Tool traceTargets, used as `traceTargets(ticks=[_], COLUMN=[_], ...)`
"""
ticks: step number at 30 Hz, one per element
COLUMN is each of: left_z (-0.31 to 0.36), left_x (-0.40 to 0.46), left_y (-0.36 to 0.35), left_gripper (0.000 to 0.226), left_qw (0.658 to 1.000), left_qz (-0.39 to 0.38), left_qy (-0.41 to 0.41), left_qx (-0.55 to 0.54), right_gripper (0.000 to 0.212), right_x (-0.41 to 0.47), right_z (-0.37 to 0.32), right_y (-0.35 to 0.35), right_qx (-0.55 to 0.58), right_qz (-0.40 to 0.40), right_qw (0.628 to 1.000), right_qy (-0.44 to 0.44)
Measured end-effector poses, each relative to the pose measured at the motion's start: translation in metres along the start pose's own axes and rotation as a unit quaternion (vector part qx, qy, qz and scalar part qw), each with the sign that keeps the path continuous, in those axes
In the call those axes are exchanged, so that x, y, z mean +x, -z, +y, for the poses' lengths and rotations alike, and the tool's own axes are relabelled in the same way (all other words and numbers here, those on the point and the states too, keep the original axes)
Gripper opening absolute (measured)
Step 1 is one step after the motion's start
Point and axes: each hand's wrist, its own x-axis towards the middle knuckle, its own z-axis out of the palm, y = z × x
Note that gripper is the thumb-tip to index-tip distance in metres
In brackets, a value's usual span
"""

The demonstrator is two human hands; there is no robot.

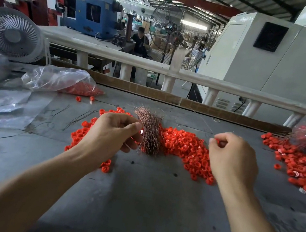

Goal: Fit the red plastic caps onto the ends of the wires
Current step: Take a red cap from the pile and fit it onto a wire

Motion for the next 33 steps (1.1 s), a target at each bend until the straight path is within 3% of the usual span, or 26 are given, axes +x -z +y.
traceTargets(ticks=[6, 9, 12, 15, 19, 23, 27, 33], left_z=[-0.002, -0.002, -0.002, -0.002, -0.005, -0.007, -0.007, -0.002], left_x=[0.001, 0.002, 0.002, 0.002, 0.003, 0.003, 0.002, -0.004], left_y=[0.001, 0.002, 0.002, 0.002, 0.001, 0.0, -0.001, -0.005], left_gripper=[0.012, 0.012, 0.012, 0.013, 0.014, 0.013, 0.013, 0.012], left_qw=[1.0, 1.0, 1.0, 1.0, 0.999, 0.998, 0.996, 0.994], left_qz=[0.001, 0.001, -0.001, 0.002, 0.005, 0.001, -0.002, -0.031], left_qy=[-0.004, -0.003, -0.005, -0.009, -0.009, -0.018, -0.024, -0.038], left_qx=[0.014, 0.015, 0.02, 0.025, 0.039, 0.061, 0.081, 0.097], right_gripper=[0.019, 0.028, 0.021, 0.018, 0.011, 0.011, 0.013, 0.02], right_x=[0.011, 0.013, 0.013, 0.013, 0.003, -0.015, -0.031, -0.04], right_z=[0.019, 0.022, 0.024, 0.021, 0.003, -0.019, -0.03, -0.039], right_y=[0.012, 0.014, 0.013, 0.011, 0.007, -0.001, -0.013, -0.025], right_qx=[-0.058, -0.079, -0.1, -0.094, 0.012, 0.09, 0.096, 0.032], right_qz=[-0.063, -0.085, -0.114, -0.086, -0.033, -0.107, -0.196, -0.174], right_qw=[0.991, 0.986, 0.981, 0.989, 0.999, 0.984, 0.959, 0.963], right_qy=[-0.101, -0.119, -0.121, -0.079, 0.015, 0.107, 0.182, 0.202])
